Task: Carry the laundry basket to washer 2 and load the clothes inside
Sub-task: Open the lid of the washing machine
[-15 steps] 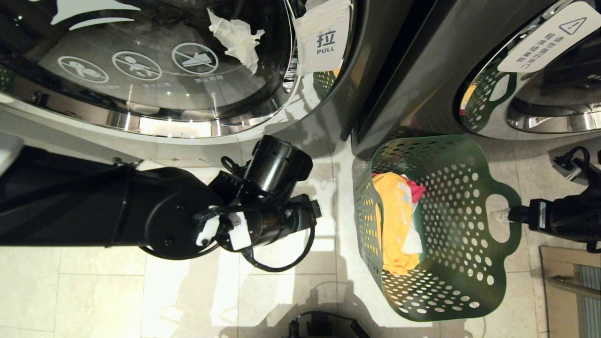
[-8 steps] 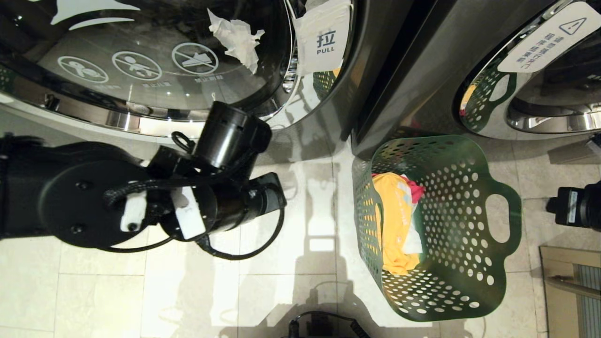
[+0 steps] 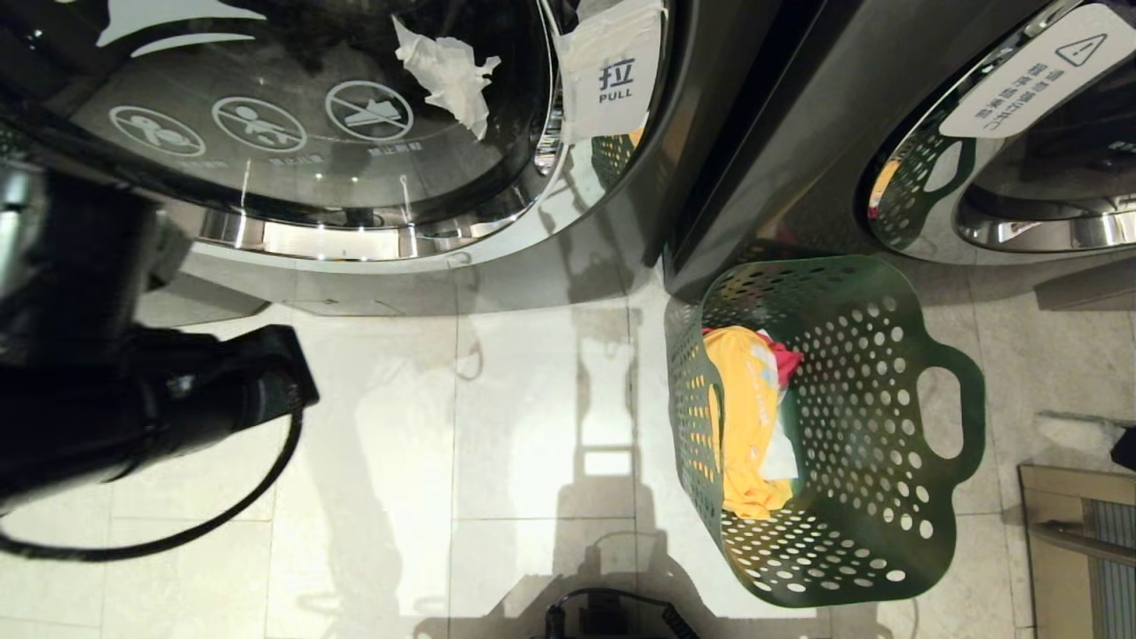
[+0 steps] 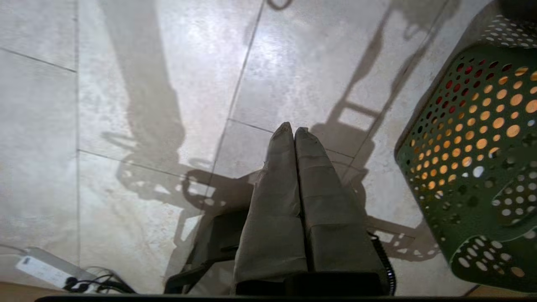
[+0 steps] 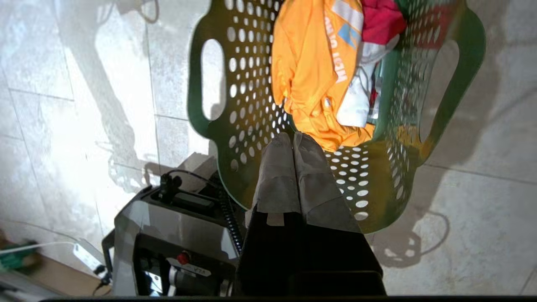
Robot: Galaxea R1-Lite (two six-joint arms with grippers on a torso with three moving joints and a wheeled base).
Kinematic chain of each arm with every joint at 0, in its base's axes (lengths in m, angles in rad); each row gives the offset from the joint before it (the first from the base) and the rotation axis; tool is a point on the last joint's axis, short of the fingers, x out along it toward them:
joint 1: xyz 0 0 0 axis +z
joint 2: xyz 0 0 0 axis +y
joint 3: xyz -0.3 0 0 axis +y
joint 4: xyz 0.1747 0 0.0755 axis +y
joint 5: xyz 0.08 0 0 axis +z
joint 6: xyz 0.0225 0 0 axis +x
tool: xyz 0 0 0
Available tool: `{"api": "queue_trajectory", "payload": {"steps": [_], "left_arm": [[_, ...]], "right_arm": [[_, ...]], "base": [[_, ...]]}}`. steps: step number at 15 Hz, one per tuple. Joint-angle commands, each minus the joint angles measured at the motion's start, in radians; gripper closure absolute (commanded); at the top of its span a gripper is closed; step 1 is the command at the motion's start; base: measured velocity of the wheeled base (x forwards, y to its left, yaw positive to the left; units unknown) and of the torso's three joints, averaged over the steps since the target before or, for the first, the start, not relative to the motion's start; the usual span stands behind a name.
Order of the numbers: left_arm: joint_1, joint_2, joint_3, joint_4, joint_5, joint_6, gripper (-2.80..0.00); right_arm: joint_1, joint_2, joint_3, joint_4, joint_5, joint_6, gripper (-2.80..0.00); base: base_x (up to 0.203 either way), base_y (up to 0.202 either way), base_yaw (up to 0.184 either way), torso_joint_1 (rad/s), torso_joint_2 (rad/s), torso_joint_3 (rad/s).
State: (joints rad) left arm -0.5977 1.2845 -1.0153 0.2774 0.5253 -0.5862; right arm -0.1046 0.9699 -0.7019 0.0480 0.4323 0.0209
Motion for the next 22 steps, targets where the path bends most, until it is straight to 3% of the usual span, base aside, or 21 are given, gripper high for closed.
{"api": "queue_trajectory", "payload": {"steps": [1, 4, 6, 7, 10, 11, 13, 14, 15, 17, 20, 22], "left_arm": [[0.059, -0.177, 0.064, 0.018, 0.004, 0.038, 0.00], [0.319, -0.346, 0.205, 0.027, 0.022, 0.174, 0.00], [0.490, -0.472, 0.297, 0.007, 0.020, 0.203, 0.00], [0.534, -0.552, 0.358, -0.003, 0.002, 0.208, 0.00], [0.567, -0.813, 0.541, -0.017, -0.061, 0.276, 0.00], [0.559, -0.899, 0.588, -0.017, -0.100, 0.341, 0.00], [0.550, -0.999, 0.720, -0.024, -0.197, 0.546, 0.00], [0.559, -1.030, 0.787, -0.027, -0.232, 0.592, 0.00], [0.573, -1.093, 0.831, -0.030, -0.271, 0.604, 0.00], [0.587, -1.229, 0.853, -0.027, -0.350, 0.630, 0.00], [0.599, -1.283, 0.889, -0.030, -0.458, 0.684, 0.00], [0.599, -1.283, 0.890, -0.030, -0.459, 0.682, 0.00]], "right_arm": [[0.011, -0.126, 0.001, 0.031, 0.001, -0.020, 0.00], [0.012, -0.248, 0.049, 0.057, -0.084, -0.090, 0.00], [0.013, -0.335, 0.094, 0.059, -0.176, -0.104, 0.00], [0.013, -0.392, 0.141, 0.060, -0.213, -0.105, 0.00], [0.013, -0.516, 0.339, 0.062, -0.248, -0.112, 0.00], [0.013, -0.539, 0.407, 0.062, -0.250, -0.113, 0.00], [0.013, -0.585, 0.515, 0.063, -0.259, -0.119, 0.00], [0.013, -0.616, 0.585, 0.061, -0.264, -0.119, 0.00], [0.012, -0.664, 0.622, 0.060, -0.289, -0.132, 0.00], [0.011, -0.685, 0.634, 0.078, -0.369, -0.245, 0.00], [0.011, -0.686, 0.639, 0.084, -0.368, -0.247, 0.00], [0.011, -0.686, 0.648, 0.060, -0.372, -0.236, 0.00]], "base": [[0.000, 0.000, 0.000, 0.000, 0.00, 0.000], [0.000, 0.000, 0.000, 0.000, 0.00, 0.000], [0.000, 0.000, 0.000, 0.000, 0.00, 0.000], [0.000, 0.000, 0.000, 0.000, 0.00, 0.000], [0.000, 0.000, 0.000, 0.000, 0.00, 0.000], [0.000, 0.000, 0.000, 0.000, 0.00, 0.000], [0.000, 0.000, 0.000, 0.000, 0.00, 0.000], [0.000, 0.000, 0.000, 0.000, 0.00, 0.000], [0.000, 0.000, 0.000, 0.000, 0.00, 0.000], [0.000, 0.000, 0.000, 0.000, 0.00, 0.000], [0.000, 0.000, 0.000, 0.000, 0.00, 0.000], [0.000, 0.000, 0.000, 0.000, 0.00, 0.000]]}}
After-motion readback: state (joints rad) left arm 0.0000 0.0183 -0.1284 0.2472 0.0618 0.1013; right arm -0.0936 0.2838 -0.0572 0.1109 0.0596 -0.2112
